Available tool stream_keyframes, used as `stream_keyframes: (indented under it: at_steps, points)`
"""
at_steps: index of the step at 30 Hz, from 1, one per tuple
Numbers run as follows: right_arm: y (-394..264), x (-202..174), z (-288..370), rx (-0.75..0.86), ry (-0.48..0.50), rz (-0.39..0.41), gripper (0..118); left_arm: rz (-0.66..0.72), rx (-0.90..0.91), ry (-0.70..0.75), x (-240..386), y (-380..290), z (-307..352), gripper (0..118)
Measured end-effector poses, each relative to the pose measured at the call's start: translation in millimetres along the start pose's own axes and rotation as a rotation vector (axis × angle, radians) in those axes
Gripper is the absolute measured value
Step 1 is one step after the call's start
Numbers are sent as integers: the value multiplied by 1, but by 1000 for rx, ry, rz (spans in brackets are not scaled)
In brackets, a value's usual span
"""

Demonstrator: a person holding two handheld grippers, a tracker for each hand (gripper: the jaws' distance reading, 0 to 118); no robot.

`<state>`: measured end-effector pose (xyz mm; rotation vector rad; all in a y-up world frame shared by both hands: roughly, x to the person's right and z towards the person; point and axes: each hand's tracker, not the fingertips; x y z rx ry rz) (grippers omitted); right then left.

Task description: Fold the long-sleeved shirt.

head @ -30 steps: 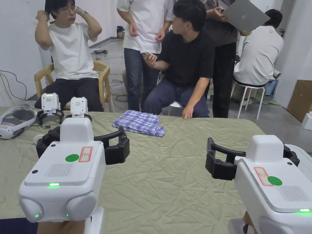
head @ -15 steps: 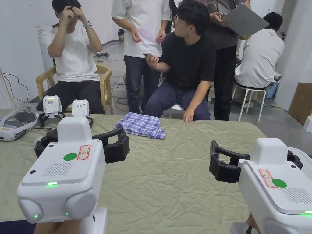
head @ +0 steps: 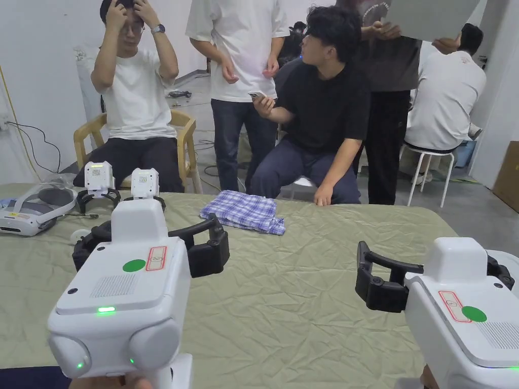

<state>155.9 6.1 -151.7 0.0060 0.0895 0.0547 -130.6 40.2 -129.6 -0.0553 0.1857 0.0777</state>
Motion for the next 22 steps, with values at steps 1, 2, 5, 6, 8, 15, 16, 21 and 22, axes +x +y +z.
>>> stream_keyframes:
  at_steps: [1, 2, 5, 6, 8, 15, 16, 21, 22]
  points:
    - [0, 0, 0, -1, 0, 1, 118, -32, 12, 13, 3, -3, 0, 111]
    - [0, -1, 0, -1, 1, 1, 118, -64, 14, 26, 7, -4, 1, 111]
    - [-1, -1, -1, 0, 1, 0, 118, -98, 22, 31, 14, -6, 2, 111]
    - [-1, -2, 0, 2, 1, -1, 118, -85, 24, 6, 12, -5, 3, 111]
    - [0, -2, 0, 5, 0, -1, 118, -63, 2, -8, 11, -2, 3, 111]
    - [4, 1, 4, 19, -10, 3, 118, -28, -2, -32, 6, -1, 6, 111]
    - [6, 2, 5, 20, -12, 0, 118, -17, -5, -46, 4, -1, 7, 111]
    - [5, 3, 5, 25, -15, 4, 118, 1, -15, -35, 1, 0, 5, 111]
    - [5, 2, 5, 25, -17, 7, 118, -7, -13, -35, 0, 0, 5, 111]
